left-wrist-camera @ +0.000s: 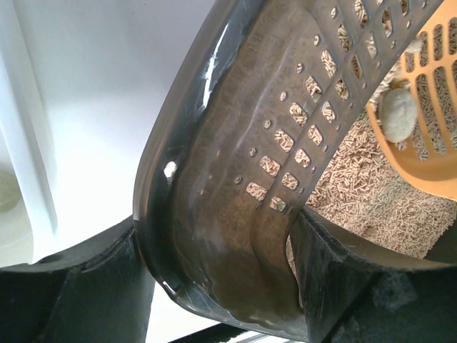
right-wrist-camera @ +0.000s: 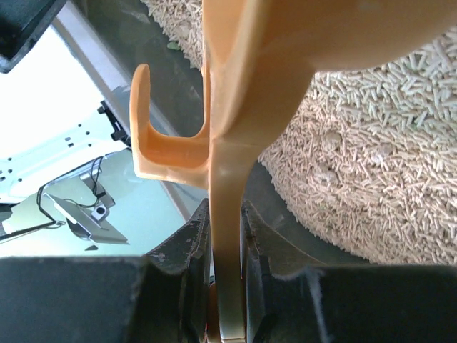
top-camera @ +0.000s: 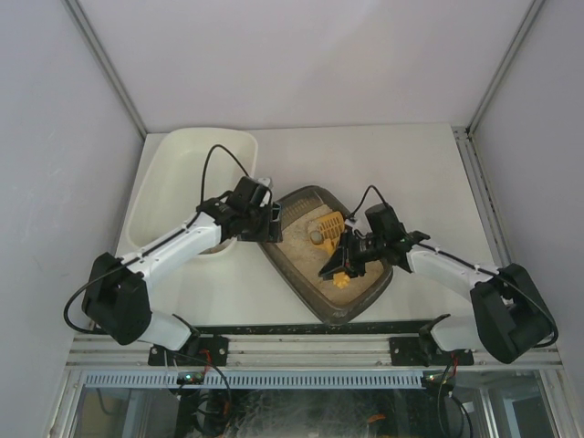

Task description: Clean the litter box

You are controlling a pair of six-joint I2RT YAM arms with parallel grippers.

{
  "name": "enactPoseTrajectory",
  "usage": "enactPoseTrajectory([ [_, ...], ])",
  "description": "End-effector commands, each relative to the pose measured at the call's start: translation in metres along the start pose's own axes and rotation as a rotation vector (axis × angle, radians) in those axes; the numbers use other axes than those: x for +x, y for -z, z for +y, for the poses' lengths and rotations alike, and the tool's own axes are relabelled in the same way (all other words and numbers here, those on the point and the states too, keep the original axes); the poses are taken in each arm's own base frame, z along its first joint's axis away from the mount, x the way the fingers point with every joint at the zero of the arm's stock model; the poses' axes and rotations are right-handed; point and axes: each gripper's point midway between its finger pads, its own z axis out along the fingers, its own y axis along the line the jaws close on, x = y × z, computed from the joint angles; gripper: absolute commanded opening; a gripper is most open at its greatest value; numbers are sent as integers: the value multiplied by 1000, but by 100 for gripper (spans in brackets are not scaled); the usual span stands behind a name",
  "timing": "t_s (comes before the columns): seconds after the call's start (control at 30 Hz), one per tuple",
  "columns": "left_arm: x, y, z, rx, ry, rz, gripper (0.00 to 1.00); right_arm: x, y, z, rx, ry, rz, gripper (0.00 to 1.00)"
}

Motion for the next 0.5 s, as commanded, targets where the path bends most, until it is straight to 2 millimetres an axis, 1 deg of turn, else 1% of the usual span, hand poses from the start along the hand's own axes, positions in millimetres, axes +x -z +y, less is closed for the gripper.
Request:
enactPoseTrajectory([
  [0.0,-59,21,1,20,5,-265,60,8,17,14,-54,58,17,0],
  [0.1,-63,18,3,31,2,-267,62,14,22,16,-62,72,24,0],
  [0.23,-70,18,-1,39,-16,-280,66,22,29,21,-81,102,33,0],
  [0.33,-77,13,-5,52,-33,-285,68,28,33,21,-74,126,32,0],
  [0.47,-84,3,-15,73,-35,-245,70,33,37,18,-61,170,13,0],
])
